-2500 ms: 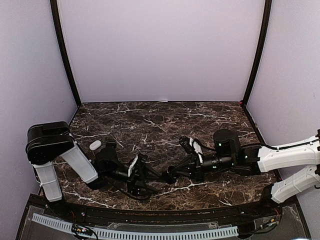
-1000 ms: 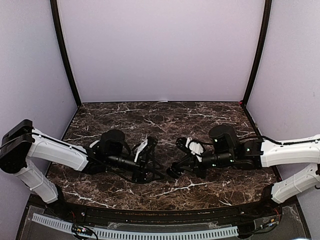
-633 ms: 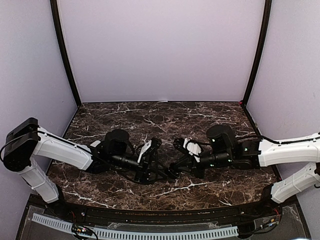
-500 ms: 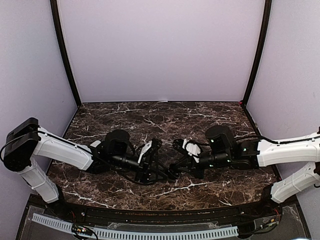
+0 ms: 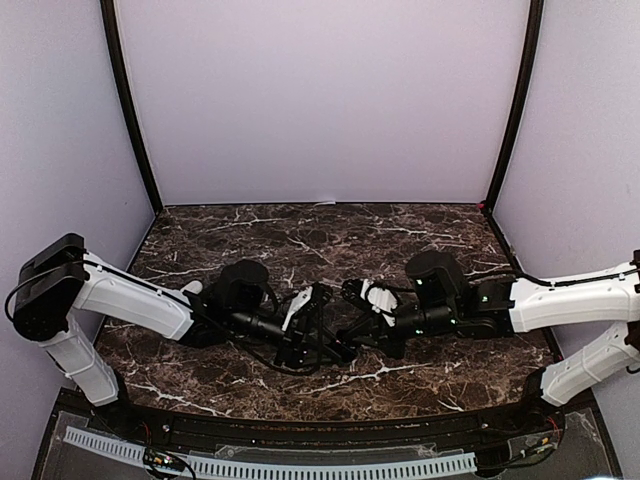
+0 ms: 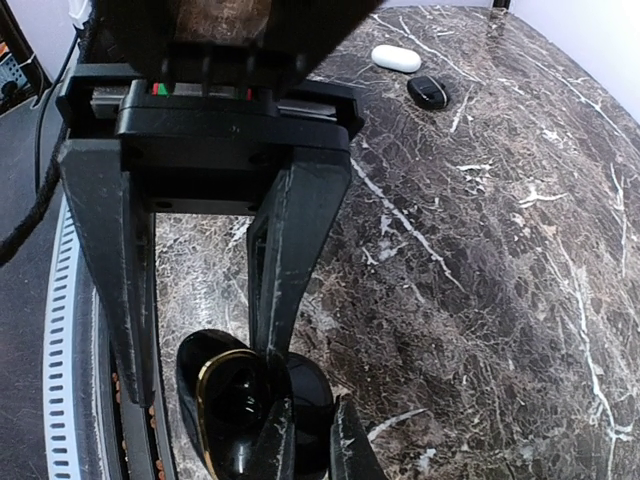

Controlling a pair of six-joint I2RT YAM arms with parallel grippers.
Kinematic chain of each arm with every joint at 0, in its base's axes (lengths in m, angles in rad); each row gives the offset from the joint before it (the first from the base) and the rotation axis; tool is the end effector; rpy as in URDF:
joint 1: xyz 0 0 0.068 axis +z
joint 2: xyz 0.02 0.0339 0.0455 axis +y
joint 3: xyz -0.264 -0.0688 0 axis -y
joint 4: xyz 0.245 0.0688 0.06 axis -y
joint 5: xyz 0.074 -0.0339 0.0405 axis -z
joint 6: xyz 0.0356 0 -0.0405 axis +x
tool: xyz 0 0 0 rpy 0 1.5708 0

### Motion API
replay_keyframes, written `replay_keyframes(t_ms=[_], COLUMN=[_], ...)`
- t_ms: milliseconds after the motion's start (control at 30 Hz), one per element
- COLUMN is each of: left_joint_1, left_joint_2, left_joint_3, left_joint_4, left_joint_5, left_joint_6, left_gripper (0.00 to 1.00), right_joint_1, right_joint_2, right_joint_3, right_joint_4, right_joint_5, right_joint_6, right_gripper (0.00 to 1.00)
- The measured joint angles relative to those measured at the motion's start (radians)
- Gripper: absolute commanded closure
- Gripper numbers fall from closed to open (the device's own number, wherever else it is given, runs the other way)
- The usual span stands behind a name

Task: Insert the wireless bluetooth earbuds into the charging case
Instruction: Pass from the right arm to the left

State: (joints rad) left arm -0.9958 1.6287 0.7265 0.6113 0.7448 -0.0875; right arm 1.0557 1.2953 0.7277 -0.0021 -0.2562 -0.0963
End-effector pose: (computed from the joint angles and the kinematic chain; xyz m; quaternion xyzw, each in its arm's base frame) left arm 0.1593 -0.2902 0.1933 0.5230 0.5761 -0.5368 0.3261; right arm 0.1293 0.2467 0.2279 -0.5254 0.6963 0.3191 0.3705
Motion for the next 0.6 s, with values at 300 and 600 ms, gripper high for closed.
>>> replay_keyframes(t_ms=[300, 600], left_joint_1=[-0.007, -0.010], left_joint_2=[0.018, 0.019], left_joint_3=[0.010, 0.004], left_joint_4=[-0.053, -0.036], left_joint_5=[0.003, 0.006], left_joint_6=[0.054, 0.072], left_gripper=[0.79, 0.80], right_joint_1=[0.003, 0.003], right_joint_2=[0.008, 0.002], right_joint_3=[0.000, 0.000], right_joint_4=[-0.009, -0.004], right_joint_5=[-0.013, -0.006], right_joint_6=[0.000, 0.005], right_gripper=[0.89, 0.75])
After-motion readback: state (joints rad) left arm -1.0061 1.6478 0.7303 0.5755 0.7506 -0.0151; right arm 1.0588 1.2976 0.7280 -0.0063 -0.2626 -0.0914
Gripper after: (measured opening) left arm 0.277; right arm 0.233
